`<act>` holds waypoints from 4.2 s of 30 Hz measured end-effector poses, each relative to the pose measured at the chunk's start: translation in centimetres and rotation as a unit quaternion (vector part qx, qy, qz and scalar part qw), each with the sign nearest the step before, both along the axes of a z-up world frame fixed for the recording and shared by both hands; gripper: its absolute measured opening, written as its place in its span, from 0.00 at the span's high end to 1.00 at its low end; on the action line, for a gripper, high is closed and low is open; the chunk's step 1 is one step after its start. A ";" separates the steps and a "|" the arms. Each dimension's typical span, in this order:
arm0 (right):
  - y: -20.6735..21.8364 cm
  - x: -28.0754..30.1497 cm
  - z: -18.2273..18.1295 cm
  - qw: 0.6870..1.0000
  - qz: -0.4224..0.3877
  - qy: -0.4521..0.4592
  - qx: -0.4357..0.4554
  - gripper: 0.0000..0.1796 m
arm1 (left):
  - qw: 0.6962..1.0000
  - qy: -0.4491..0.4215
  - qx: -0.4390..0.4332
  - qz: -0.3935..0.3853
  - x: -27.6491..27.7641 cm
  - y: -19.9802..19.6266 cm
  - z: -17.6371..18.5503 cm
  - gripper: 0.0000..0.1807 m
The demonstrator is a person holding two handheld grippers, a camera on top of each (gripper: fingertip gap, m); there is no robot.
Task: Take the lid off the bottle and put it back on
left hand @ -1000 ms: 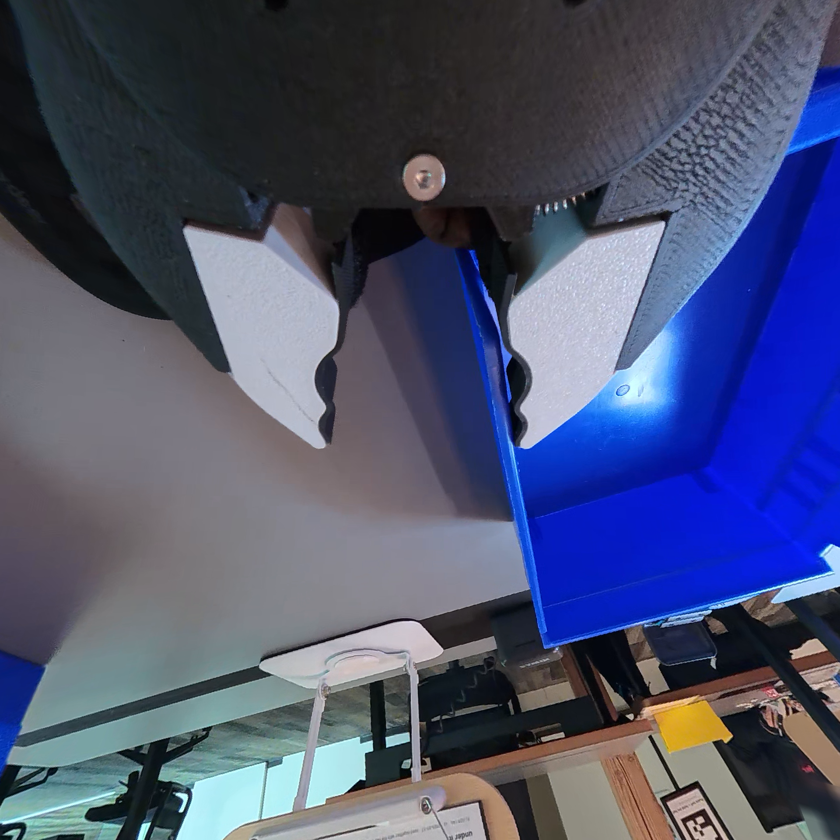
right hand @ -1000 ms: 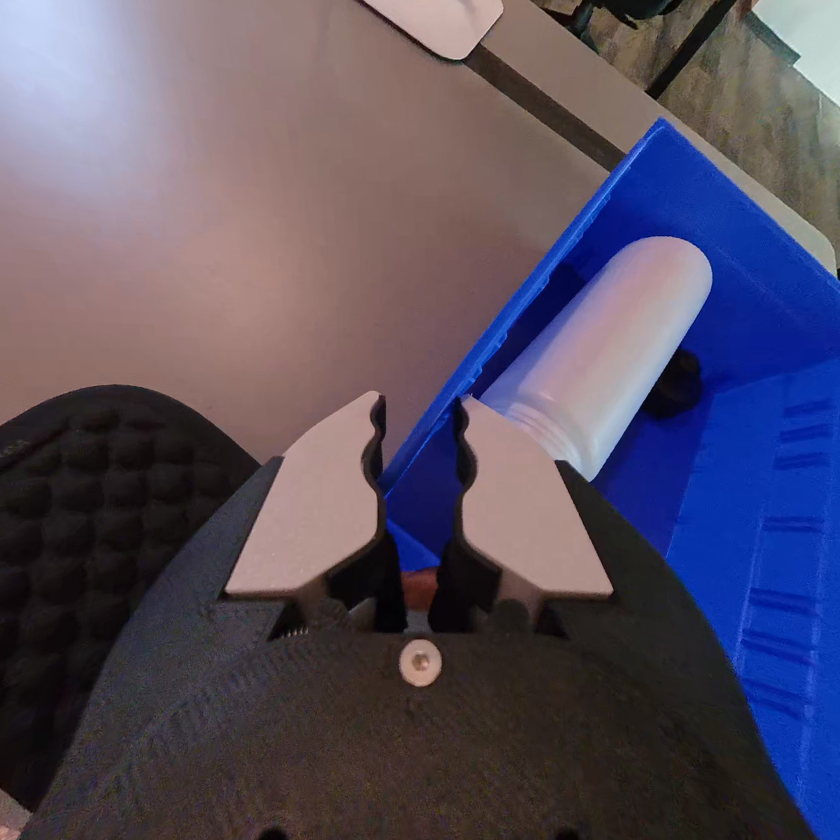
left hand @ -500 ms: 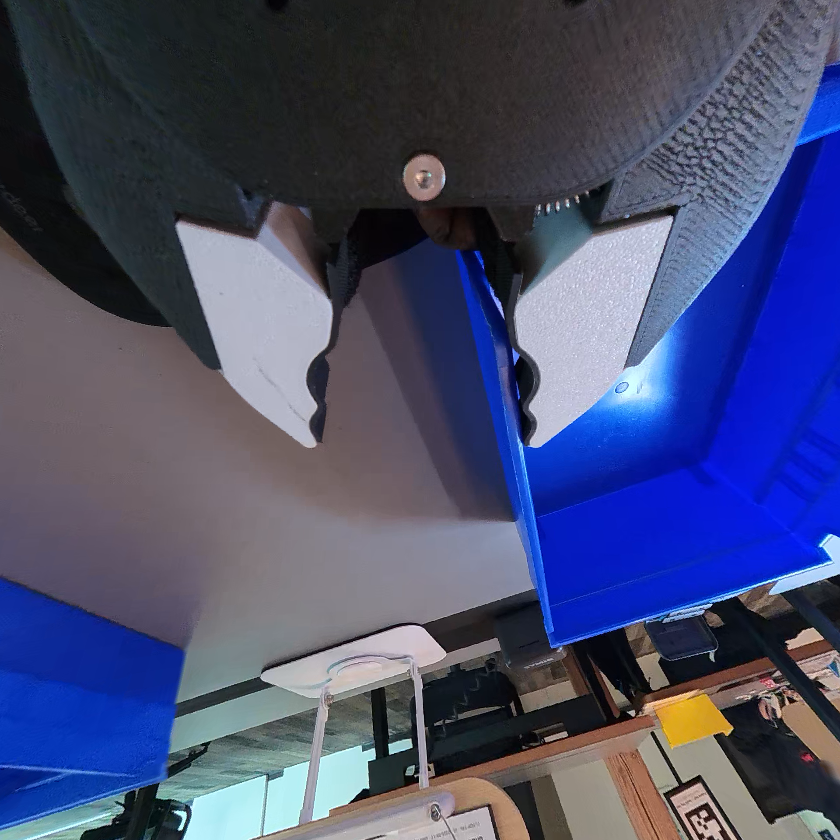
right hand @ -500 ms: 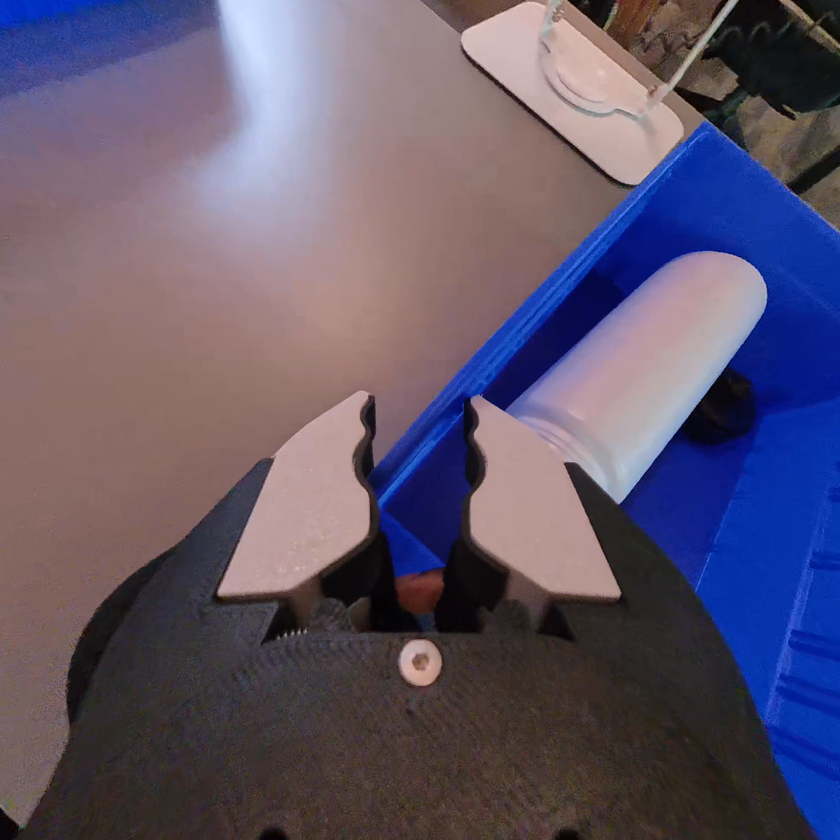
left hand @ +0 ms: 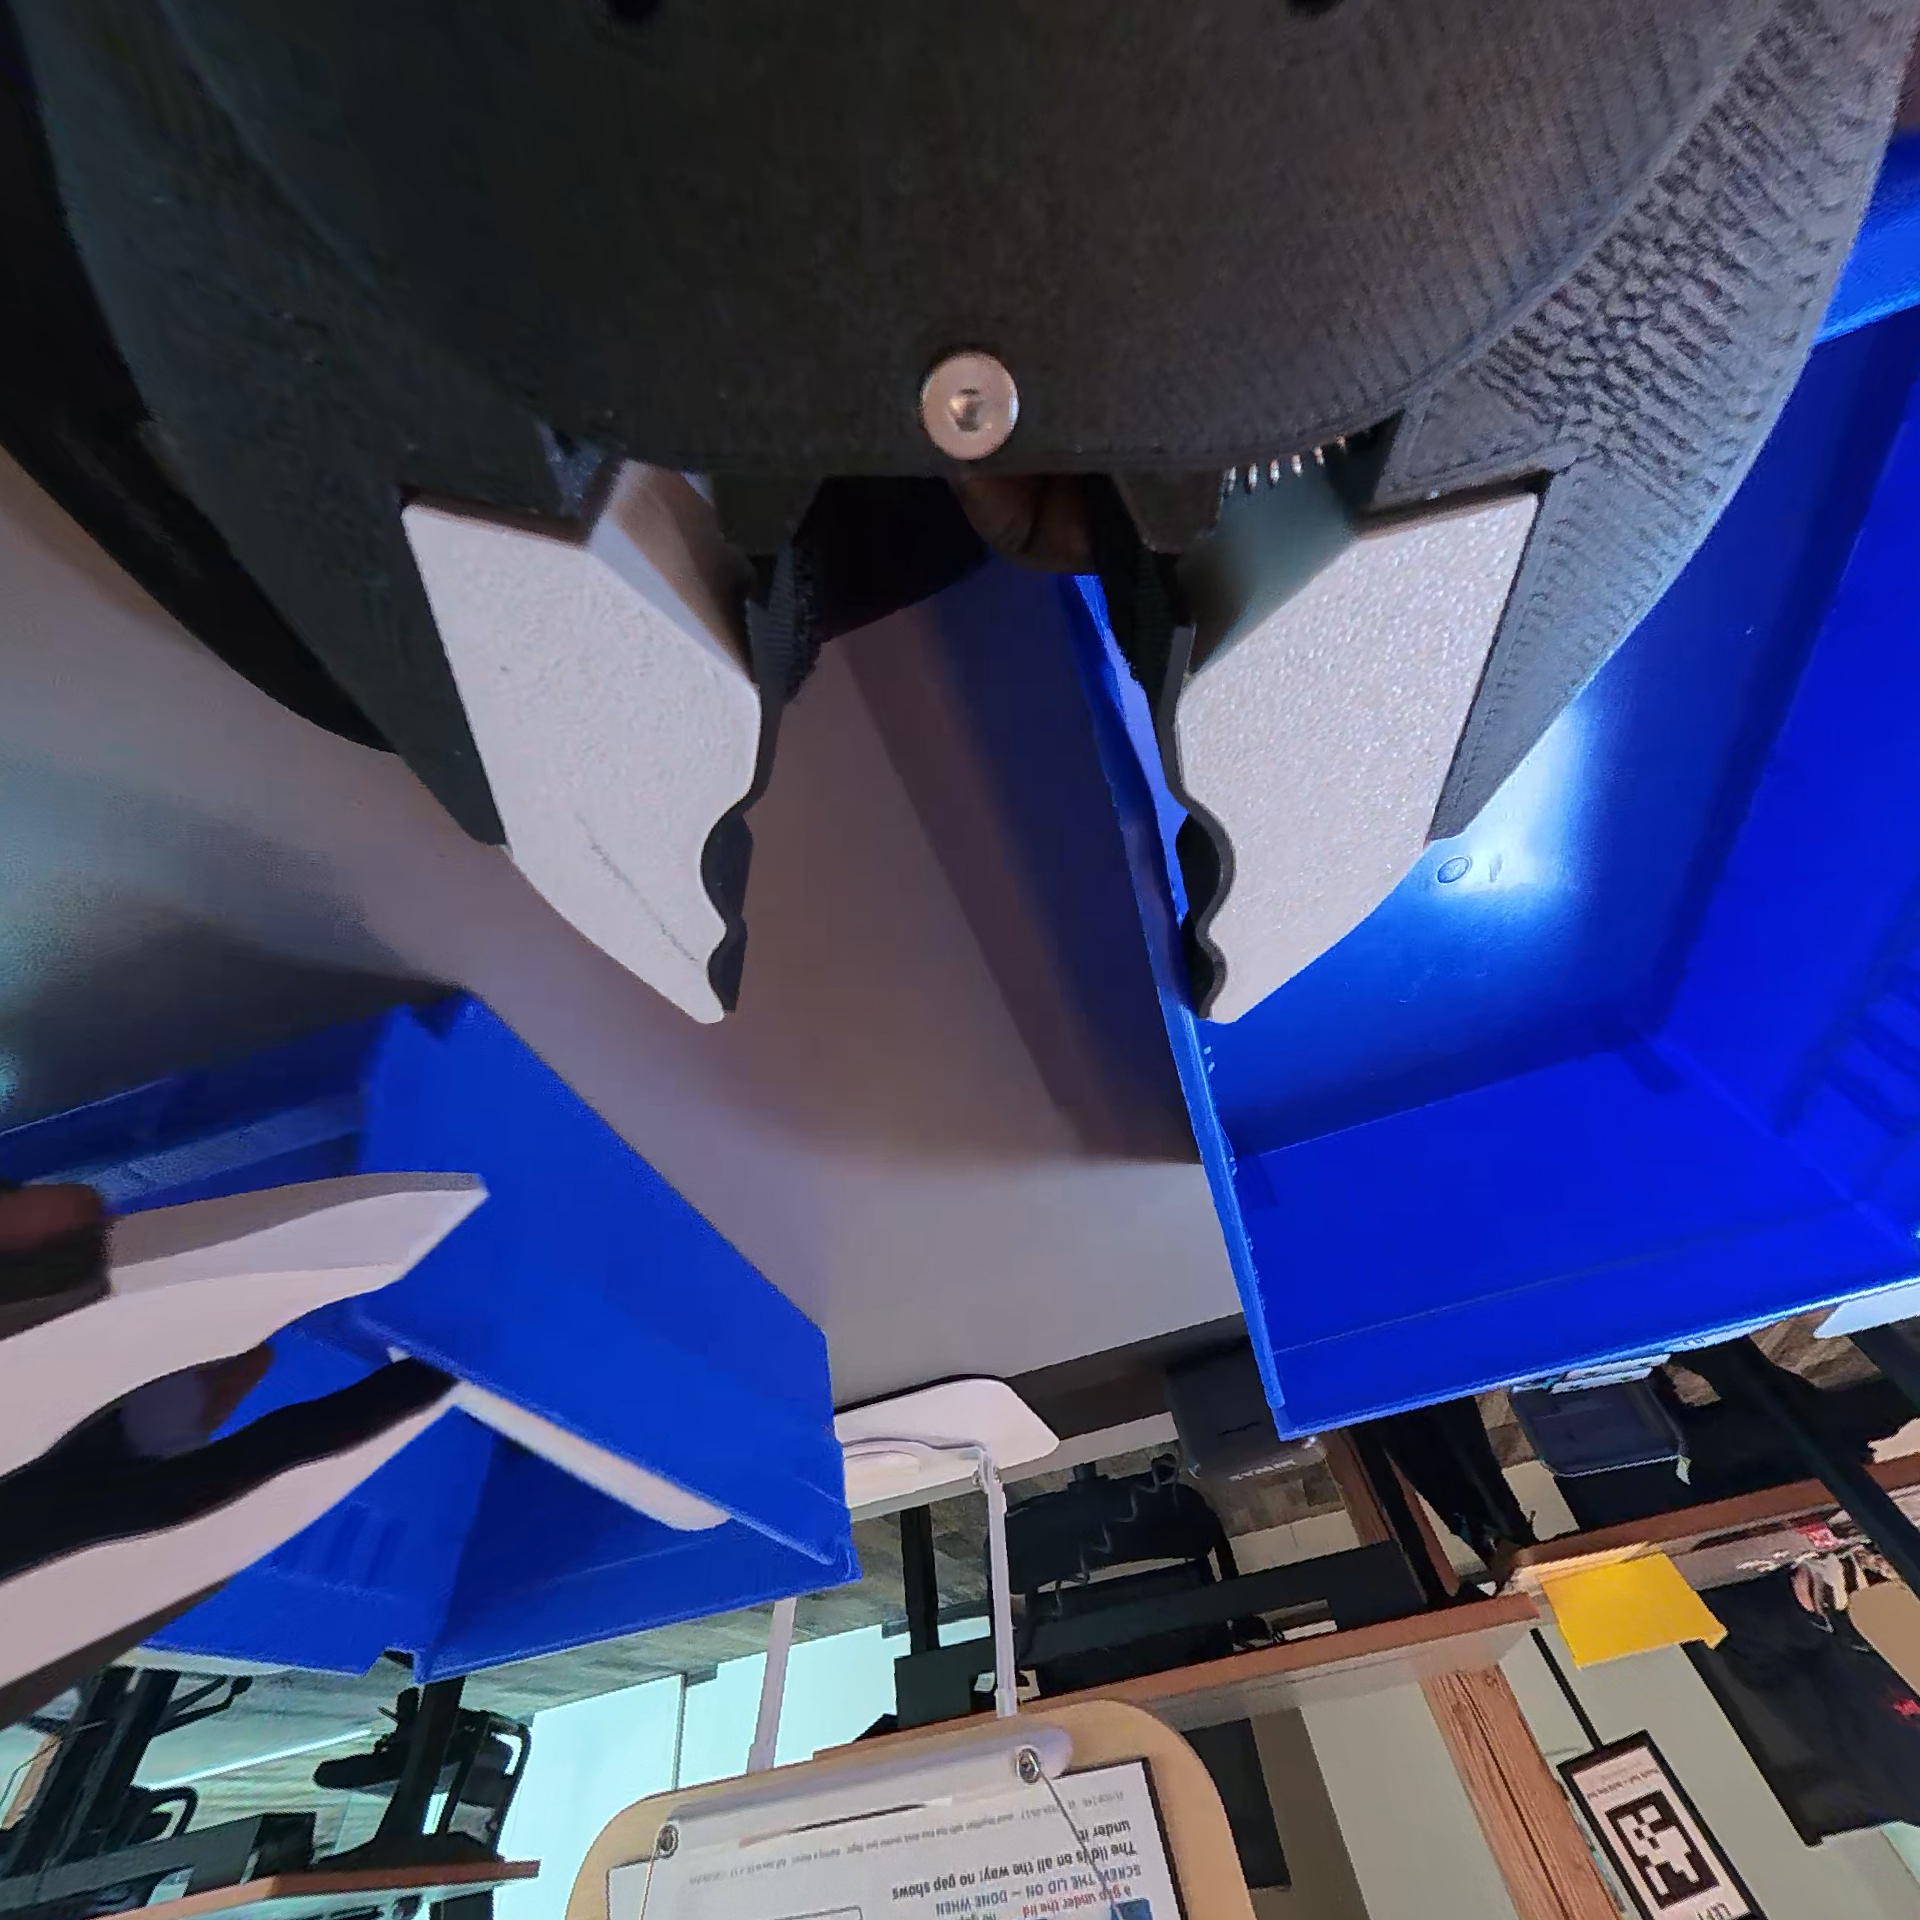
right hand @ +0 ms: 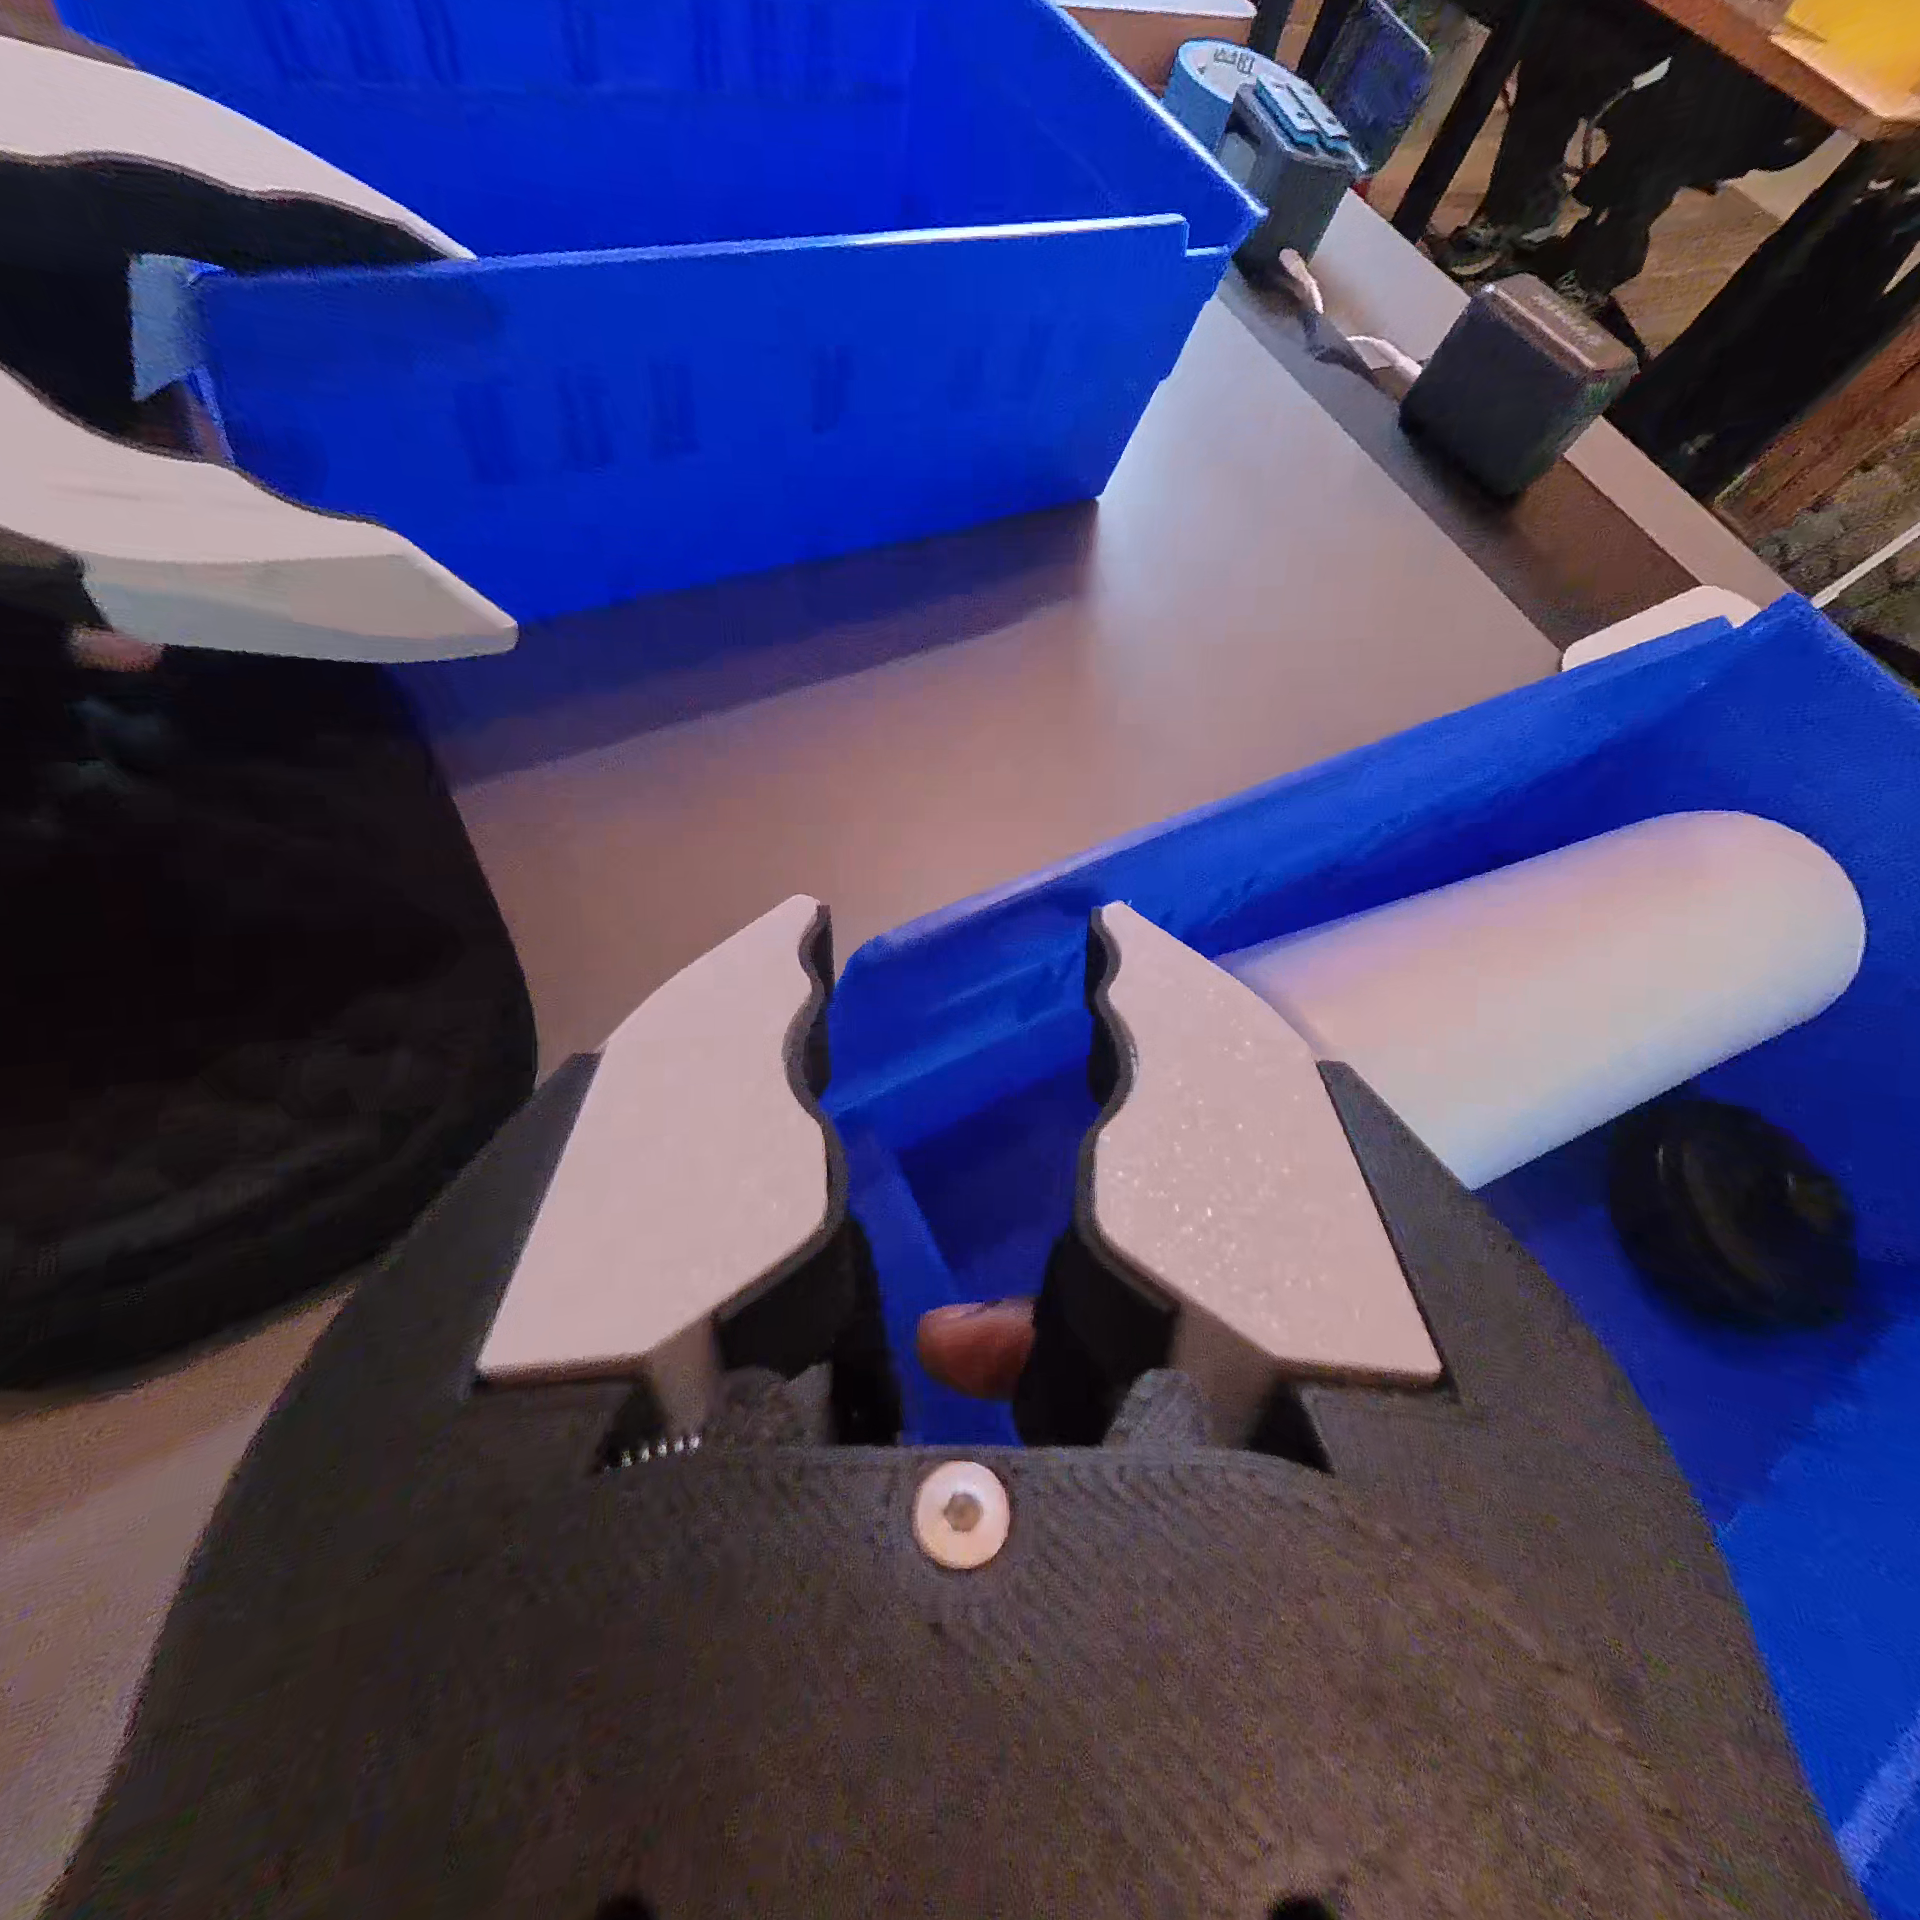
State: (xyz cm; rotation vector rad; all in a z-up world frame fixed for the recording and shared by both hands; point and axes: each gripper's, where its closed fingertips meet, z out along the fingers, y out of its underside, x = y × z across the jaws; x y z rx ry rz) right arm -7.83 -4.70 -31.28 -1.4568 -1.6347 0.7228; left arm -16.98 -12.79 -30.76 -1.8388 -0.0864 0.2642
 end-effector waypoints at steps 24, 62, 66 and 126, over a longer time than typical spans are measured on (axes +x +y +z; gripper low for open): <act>-2.1 -3.3 -1.2 0.991 0.018 -0.002 0.133 0.79 | 0.999 0.016 0.026 0.027 -1.6 -3.6 2.7 0.57; -8.2 -7.9 3.2 0.969 0.160 0.180 0.054 0.71 | 0.957 -0.030 0.031 0.288 -17.3 -18.4 -1.1 0.60; -11.6 -6.9 4.5 0.967 0.156 0.201 0.014 0.76 | 0.965 -0.030 0.022 0.259 -16.2 -17.5 -1.5 0.84; 17.8 32.4 3.1 0.931 -0.313 0.151 0.113 0.92 | 0.970 0.137 0.161 -0.119 24.5 21.7 6.7 0.93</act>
